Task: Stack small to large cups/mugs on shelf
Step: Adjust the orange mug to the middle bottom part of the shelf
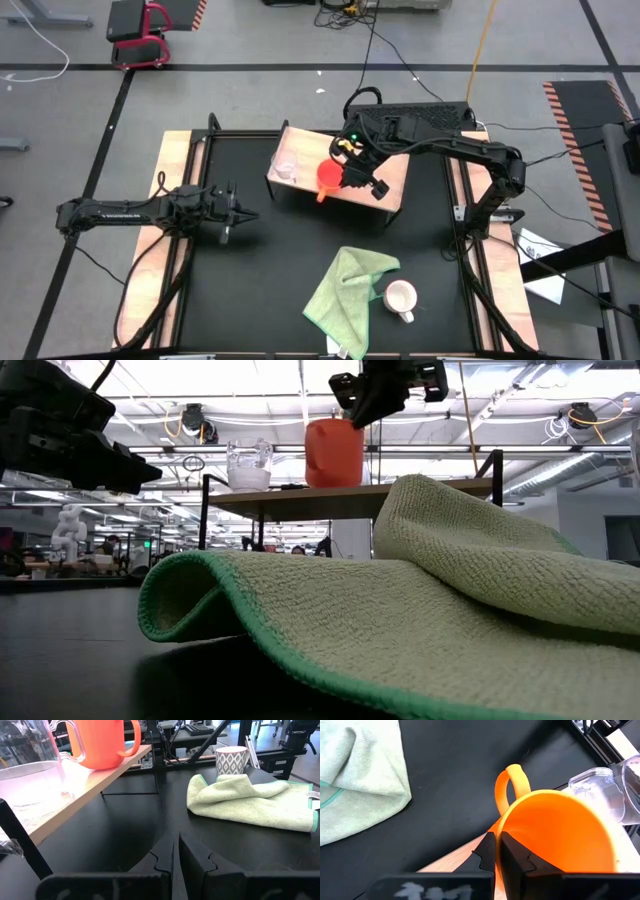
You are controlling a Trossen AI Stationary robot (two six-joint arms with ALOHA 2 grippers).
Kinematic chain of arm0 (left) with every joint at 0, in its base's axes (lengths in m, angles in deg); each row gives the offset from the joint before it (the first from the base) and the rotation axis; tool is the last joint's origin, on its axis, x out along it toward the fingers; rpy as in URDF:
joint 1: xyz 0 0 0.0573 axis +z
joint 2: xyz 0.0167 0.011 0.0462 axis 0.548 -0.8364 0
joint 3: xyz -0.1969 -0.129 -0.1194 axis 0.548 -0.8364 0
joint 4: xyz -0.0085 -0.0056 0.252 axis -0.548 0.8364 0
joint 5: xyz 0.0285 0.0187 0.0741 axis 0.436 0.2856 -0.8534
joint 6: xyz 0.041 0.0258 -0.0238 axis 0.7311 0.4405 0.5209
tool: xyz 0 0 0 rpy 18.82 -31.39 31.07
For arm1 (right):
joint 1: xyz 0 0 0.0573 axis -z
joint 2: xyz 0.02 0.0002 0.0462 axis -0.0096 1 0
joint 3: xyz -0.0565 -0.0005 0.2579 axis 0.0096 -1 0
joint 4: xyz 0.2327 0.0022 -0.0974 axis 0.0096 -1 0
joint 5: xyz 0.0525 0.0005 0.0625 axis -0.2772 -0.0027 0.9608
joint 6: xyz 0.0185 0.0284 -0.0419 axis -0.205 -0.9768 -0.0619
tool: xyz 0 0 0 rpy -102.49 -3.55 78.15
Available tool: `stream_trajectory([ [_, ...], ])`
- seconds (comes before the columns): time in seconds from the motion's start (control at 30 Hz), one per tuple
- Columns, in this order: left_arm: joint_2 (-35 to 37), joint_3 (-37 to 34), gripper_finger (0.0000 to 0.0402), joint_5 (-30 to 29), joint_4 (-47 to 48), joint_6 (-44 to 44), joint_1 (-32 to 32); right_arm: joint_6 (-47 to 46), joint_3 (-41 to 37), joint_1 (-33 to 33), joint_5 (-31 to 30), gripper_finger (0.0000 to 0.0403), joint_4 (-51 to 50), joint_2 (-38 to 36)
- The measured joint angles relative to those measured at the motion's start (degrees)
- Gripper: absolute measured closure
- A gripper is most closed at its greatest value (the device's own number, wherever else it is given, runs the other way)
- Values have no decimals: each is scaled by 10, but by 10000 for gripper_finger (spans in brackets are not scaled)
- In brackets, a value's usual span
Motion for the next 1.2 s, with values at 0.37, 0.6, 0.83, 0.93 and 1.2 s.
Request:
stream_trajectory([
  [0.37,0,0,371,0,0,0,0,1,0,2,-1,403,0,0],
  [0.6,0,0,371,0,0,0,0,0,0,2,-1,403,2,0],
  [0.83,0,0,371,0,0,0,0,0,0,2,-1,403,6,0],
  [0.93,0,0,371,0,0,0,0,0,0,2,-2,403,9,0],
  [1.2,0,0,371,0,1,0,0,-7,0,2,-1,403,-8,0],
])
